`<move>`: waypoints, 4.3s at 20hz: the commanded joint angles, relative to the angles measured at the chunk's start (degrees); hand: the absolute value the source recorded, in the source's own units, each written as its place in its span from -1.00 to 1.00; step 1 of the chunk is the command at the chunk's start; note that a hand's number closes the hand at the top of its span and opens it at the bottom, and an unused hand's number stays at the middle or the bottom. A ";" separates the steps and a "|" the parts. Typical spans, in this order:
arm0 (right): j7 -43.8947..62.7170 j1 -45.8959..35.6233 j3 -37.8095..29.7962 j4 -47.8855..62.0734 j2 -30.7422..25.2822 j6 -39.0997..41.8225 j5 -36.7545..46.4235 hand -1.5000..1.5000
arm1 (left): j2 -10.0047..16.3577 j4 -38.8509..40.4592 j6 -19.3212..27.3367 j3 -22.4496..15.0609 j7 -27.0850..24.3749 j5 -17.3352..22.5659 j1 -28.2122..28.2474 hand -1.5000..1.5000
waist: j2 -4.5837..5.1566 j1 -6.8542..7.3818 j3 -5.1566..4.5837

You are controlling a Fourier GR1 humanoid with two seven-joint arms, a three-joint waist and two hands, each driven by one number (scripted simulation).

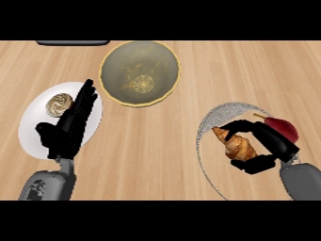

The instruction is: Pick the croissant from the placemat and place it in the bowl

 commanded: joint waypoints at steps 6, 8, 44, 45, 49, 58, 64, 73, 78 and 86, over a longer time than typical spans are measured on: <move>3.54 2.60 5.02 -7.05 7.16 1.35 1.20 1.00 | -0.80 -2.70 -0.31 -0.81 -0.72 -0.97 3.40 0.00 | 0.06 -0.15 0.19; 12.37 1.60 14.36 -8.73 17.10 -4.90 3.94 1.00 | -1.01 1.31 -1.13 -0.19 -4.00 -0.13 2.88 0.00 | 0.06 0.18 0.04; 77.00 -74.03 36.92 -4.02 17.77 -54.79 -13.15 1.00 | -0.91 3.59 -1.57 0.93 -3.60 -0.61 0.20 0.00 | 0.31 2.24 0.03; 74.83 -73.36 34.72 -3.72 17.77 -52.18 -14.45 1.00 | -0.08 1.96 -1.51 2.08 -0.56 -0.03 -2.88 0.00 | 0.27 1.52 0.11; 72.63 -76.01 35.60 4.39 17.77 -49.94 -15.25 1.00 | -1.57 2.69 0.12 0.68 -0.39 -1.89 -3.06 0.00 | 0.39 1.43 0.10; 63.71 -73.60 38.19 21.04 17.76 -47.97 -9.82 1.00 | -0.80 -0.05 -1.18 0.88 -0.27 -1.09 -1.06 0.00 | 0.47 1.56 0.12; 52.22 -71.31 34.15 33.11 17.77 -50.46 -9.63 1.00 | 0.40 1.83 -3.29 2.67 -2.29 0.59 -1.91 0.00 | 0.88 2.07 0.11; 37.59 -65.02 29.51 47.23 17.66 -49.68 -11.40 1.00 | -1.39 -1.26 -2.23 0.26 -0.01 -0.71 -0.94 0.00 | 1.39 2.82 0.16; 32.76 -62.47 24.32 47.67 17.75 -42.82 -17.99 -1.00 | -2.33 1.32 -2.09 -1.00 -2.89 -2.00 0.42 0.00 | 1.26 2.68 0.18; 16.88 -62.28 15.41 48.53 17.77 -41.55 -23.70 -1.00 | -0.99 -0.55 -2.12 0.72 -0.55 -1.47 -0.36 0.00 | 0.98 2.44 0.24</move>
